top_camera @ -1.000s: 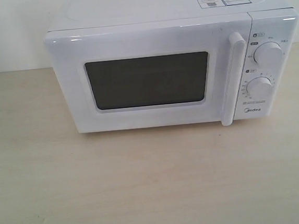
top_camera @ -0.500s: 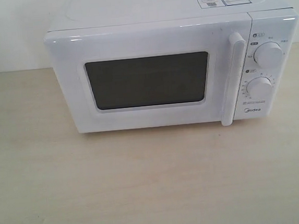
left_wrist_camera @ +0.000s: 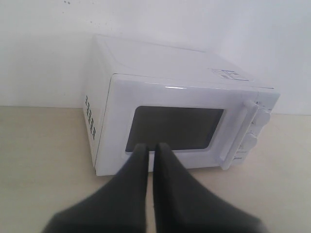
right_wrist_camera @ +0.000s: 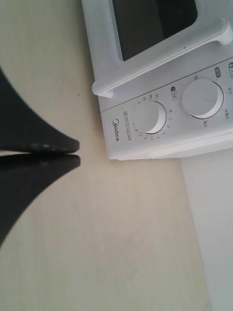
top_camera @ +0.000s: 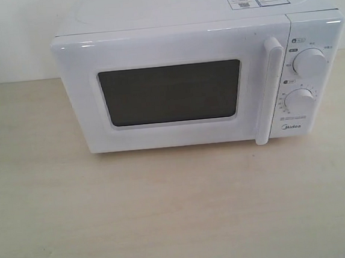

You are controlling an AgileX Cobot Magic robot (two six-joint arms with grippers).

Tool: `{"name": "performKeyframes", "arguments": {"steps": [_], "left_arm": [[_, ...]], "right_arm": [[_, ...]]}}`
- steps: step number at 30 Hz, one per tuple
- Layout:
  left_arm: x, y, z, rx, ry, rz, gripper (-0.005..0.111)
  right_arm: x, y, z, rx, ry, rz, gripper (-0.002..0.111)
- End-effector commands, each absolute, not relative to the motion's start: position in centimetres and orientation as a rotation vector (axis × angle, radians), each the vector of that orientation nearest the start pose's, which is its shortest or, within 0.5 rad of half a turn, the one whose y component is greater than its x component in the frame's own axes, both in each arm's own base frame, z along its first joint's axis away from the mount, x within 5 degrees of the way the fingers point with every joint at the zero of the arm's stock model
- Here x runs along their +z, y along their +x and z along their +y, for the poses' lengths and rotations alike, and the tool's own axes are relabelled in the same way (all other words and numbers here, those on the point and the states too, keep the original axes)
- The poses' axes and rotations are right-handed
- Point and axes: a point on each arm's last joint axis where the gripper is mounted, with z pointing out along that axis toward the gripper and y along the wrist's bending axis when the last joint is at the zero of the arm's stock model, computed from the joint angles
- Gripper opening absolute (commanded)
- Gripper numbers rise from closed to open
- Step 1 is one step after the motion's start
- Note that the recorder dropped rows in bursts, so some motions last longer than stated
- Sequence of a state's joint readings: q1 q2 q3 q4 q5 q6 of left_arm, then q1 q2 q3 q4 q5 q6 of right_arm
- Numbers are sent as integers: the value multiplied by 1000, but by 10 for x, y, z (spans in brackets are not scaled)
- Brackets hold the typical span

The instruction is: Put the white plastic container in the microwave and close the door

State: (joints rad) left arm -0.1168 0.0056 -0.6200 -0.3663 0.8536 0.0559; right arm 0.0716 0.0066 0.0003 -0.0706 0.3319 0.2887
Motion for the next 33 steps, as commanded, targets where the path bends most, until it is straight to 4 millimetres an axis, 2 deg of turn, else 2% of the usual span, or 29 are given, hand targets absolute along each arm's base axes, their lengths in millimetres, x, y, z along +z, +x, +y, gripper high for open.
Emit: {"name": "performKeyframes", "arguments": {"steps": [1, 17, 19, 20, 22, 23, 25, 26, 27, 28, 29, 31, 33], "left_arm": [[331, -20, -23, -465, 141, 1685, 4], [331, -20, -23, -465, 141, 1685, 4], [332, -18, -18, -308, 212, 1652, 4], [337, -14, -11, -183, 203, 1574, 4], [344, -3, -3, -93, 129, 1371, 4], [342, 1, -2, -61, 124, 1334, 4], [323, 17, 0, -10, 112, 1287, 4], [300, 29, -2, -16, 112, 1323, 4], [289, 34, -2, -22, 112, 1348, 4], [260, 44, -4, -55, 92, 1431, 4], [238, 50, -4, -74, 77, 1498, 4], [207, 56, -5, -107, 54, 1571, 4], [204, 56, -6, -124, 39, 1583, 4]], "right_arm": [[184, 54, 2, 182, 147, 1802, 0], [184, 54, 2, 190, 153, 1802, 0], [184, 54, 2, 190, 153, 1802, 0], [184, 54, 2, 190, 153, 1802, 0], [184, 54, 2, 194, 159, 1801, 0], [184, 54, 2, 194, 159, 1801, 0], [184, 54, 2, 194, 159, 1801, 0], [184, 54, 2, 194, 159, 1801, 0], [184, 54, 2, 194, 159, 1801, 0], [184, 54, 2, 194, 159, 1801, 0], [184, 54, 2, 194, 159, 1801, 0], [184, 54, 2, 194, 159, 1801, 0], [184, 54, 2, 194, 159, 1801, 0]]}}
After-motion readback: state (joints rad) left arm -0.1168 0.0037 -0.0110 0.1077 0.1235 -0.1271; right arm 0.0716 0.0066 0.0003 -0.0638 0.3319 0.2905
